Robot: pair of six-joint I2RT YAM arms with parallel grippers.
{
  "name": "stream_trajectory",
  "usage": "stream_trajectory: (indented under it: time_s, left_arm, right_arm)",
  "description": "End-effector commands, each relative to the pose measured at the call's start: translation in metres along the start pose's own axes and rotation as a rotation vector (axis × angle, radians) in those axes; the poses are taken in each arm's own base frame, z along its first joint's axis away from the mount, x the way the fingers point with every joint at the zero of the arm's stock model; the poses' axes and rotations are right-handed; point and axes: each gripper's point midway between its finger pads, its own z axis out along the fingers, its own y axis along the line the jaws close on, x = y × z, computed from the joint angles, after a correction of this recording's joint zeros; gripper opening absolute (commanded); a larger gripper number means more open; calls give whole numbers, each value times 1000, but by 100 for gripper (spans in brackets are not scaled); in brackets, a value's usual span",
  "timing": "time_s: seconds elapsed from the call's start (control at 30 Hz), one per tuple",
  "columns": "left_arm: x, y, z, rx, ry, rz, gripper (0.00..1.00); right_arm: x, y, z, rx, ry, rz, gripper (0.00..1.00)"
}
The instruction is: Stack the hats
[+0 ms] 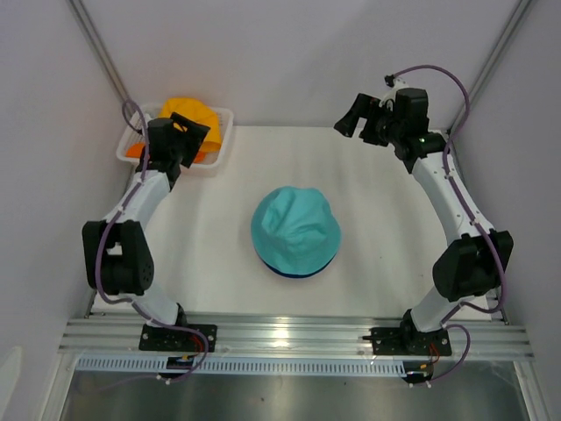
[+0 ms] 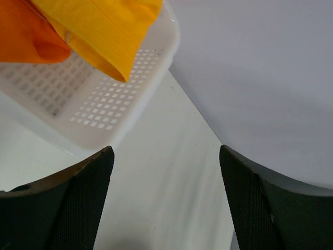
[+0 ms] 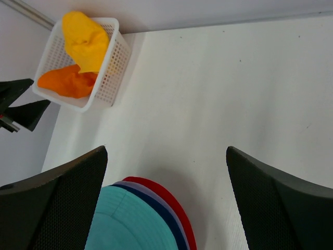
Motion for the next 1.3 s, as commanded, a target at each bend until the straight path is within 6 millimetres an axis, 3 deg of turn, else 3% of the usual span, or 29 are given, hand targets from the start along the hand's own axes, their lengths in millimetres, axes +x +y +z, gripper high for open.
stream_trajectory:
  time_s: [0.0, 0.07, 0.13, 0.17, 0.2, 0.3, 0.37, 0.4, 0.43, 0.63, 0.8, 0.87, 0.9, 0.97, 1.0, 1.27]
  left_arm:
    - [-27, -16, 27, 45, -132, -173, 84]
    - [-22, 0, 47, -1, -135, -210, 83]
    - [-29, -4, 58, 11, -162, -221, 83]
    - [-26, 9, 70, -24, -168, -225, 82]
    - [-34, 3, 74, -17, -193, -223, 82]
    - [-28, 18, 95, -52, -194, -222, 81]
    - [-36, 11, 103, -39, -216, -224, 80]
    - [-30, 22, 113, -68, -206, -223, 79]
    - [-37, 13, 118, -54, -218, -226, 78]
    - [-23, 36, 152, -128, -185, -258, 76]
    - [-17, 43, 151, -157, -163, -286, 75]
    - [-20, 35, 144, -140, -164, -287, 76]
    - [-13, 45, 141, -160, -150, -285, 76]
    - [-18, 35, 130, -136, -154, -284, 76]
    - [-11, 46, 127, -162, -145, -281, 76]
    - [-10, 47, 100, -170, -153, -294, 76]
  right_arm:
    - [2, -16, 16, 15, -1, 5, 99]
    - [6, -22, 20, 23, 10, 20, 99]
    - [7, -29, 24, 30, 13, 35, 99]
    - [7, -31, 25, 34, 13, 38, 99]
    - [4, -36, 25, 40, 6, 42, 99]
    - [1, -41, 26, 43, -4, 45, 100]
    - [-1, -47, 27, 51, -9, 56, 99]
    - [-2, -46, 27, 46, -12, 56, 100]
    - [-1, -49, 29, 49, -7, 61, 100]
    - [-2, -68, 36, 92, 5, 70, 99]
    - [-9, -68, 39, 87, -7, 73, 100]
    - [-9, -68, 42, 77, -6, 79, 100]
    - [-9, -69, 43, 74, -5, 84, 99]
    - [-4, -69, 47, 63, 11, 92, 99]
    - [-4, -68, 47, 58, 14, 96, 99]
    - [5, -65, 47, 37, 34, 120, 99]
